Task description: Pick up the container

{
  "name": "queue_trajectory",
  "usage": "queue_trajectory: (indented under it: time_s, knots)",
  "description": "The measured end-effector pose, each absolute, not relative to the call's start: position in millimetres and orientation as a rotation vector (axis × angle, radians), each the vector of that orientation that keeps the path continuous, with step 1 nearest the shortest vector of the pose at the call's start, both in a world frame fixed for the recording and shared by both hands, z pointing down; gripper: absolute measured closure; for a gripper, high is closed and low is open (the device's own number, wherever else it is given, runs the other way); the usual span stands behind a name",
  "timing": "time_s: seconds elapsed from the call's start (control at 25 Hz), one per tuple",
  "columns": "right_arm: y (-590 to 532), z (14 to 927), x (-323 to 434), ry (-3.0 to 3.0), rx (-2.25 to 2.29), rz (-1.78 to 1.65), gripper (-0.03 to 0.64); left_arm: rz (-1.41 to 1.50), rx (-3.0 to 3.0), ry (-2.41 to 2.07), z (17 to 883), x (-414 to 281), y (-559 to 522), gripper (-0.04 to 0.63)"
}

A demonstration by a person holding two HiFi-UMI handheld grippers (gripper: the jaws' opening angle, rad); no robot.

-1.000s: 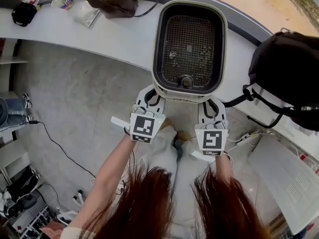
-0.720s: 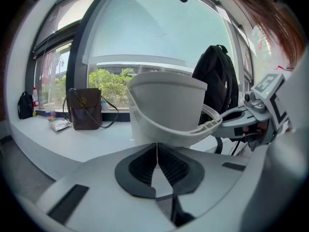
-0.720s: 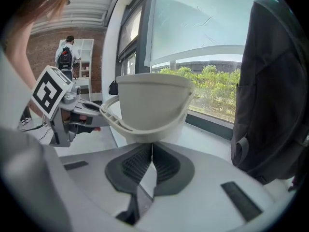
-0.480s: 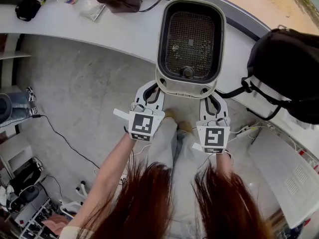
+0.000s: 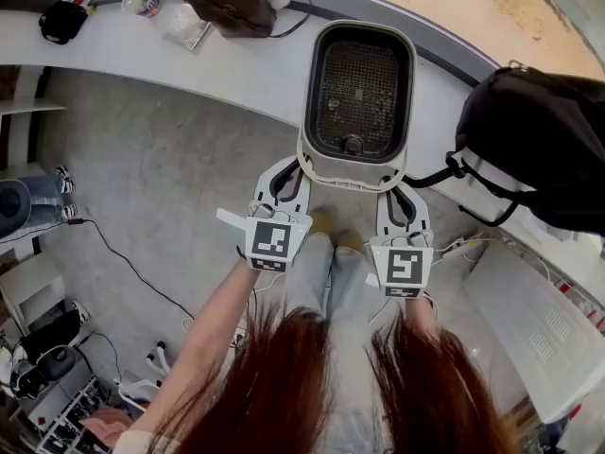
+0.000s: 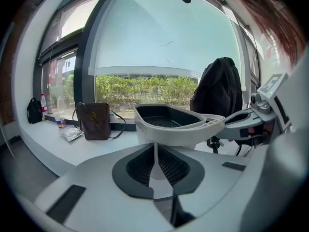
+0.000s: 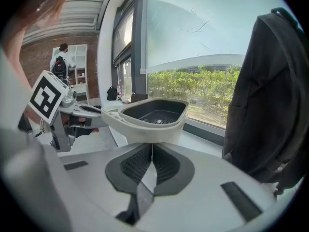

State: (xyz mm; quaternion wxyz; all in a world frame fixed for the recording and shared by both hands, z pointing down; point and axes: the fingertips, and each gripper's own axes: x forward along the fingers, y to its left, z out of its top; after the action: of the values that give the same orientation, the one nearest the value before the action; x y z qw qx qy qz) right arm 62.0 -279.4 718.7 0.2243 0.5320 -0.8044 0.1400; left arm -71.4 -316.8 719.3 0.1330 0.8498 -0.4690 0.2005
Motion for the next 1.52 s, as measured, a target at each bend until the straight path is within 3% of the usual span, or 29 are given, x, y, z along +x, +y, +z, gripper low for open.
queue_trajectory:
  time_s: [0.4, 0.64, 1.52]
  knots:
    - [-285.6, 686.1, 66.3, -2.190, 1.502, 0.449, 0.592, 0.633, 2.489, -1.401, 685.5, -74.7, -325.9, 0.574]
    - [-288.0, 678.8, 68.8, -2.171, 1.525, 0.458, 0.592, 0.662, 2.526, -1.400, 678.8, -75.3, -329.6, 0.526]
    - [-308.2, 645.5, 70.3, -2.152, 1.589, 0.428, 0.592, 0.763, 2.787, -1.432, 634.4, -63.3, -343.6, 0.460]
